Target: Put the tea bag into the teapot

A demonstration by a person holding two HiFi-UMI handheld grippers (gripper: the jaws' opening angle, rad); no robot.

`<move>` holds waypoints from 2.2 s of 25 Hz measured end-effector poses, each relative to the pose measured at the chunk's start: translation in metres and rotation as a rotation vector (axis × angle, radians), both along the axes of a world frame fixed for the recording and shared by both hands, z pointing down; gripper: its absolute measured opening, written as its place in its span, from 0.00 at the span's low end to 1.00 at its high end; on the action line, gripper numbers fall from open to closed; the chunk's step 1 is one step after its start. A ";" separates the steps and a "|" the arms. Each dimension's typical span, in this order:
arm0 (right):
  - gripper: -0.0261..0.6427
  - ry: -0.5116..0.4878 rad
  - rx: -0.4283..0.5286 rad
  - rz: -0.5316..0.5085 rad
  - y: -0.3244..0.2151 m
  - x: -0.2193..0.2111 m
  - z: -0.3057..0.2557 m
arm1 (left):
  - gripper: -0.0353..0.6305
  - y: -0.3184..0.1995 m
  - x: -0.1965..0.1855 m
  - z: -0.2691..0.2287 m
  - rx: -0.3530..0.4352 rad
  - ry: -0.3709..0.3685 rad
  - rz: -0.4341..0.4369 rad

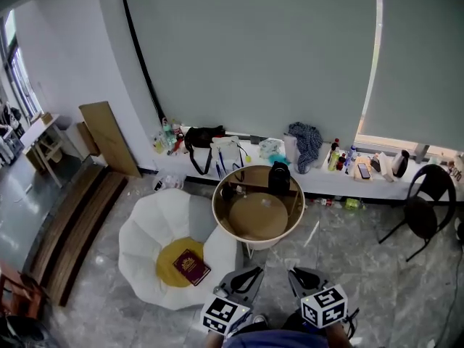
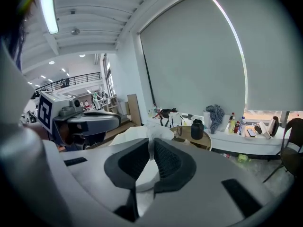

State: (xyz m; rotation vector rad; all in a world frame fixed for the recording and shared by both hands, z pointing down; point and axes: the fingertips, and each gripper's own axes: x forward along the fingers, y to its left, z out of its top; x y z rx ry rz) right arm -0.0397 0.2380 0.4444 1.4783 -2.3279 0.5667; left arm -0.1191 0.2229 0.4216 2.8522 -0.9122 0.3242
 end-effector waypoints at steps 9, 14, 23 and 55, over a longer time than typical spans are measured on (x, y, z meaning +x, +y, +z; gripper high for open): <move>0.10 -0.001 -0.032 -0.006 -0.010 0.003 0.008 | 0.08 -0.015 0.004 0.011 -0.045 -0.039 -0.018; 0.10 -0.008 -0.039 -0.042 -0.034 0.016 0.017 | 0.08 -0.046 0.022 0.015 -0.042 -0.062 -0.034; 0.10 0.004 -0.045 -0.142 -0.114 0.079 0.026 | 0.08 -0.128 0.078 0.019 -0.049 -0.077 -0.120; 0.10 -0.072 -0.148 -0.190 -0.253 0.209 0.074 | 0.08 -0.243 0.125 0.058 -0.171 -0.222 -0.353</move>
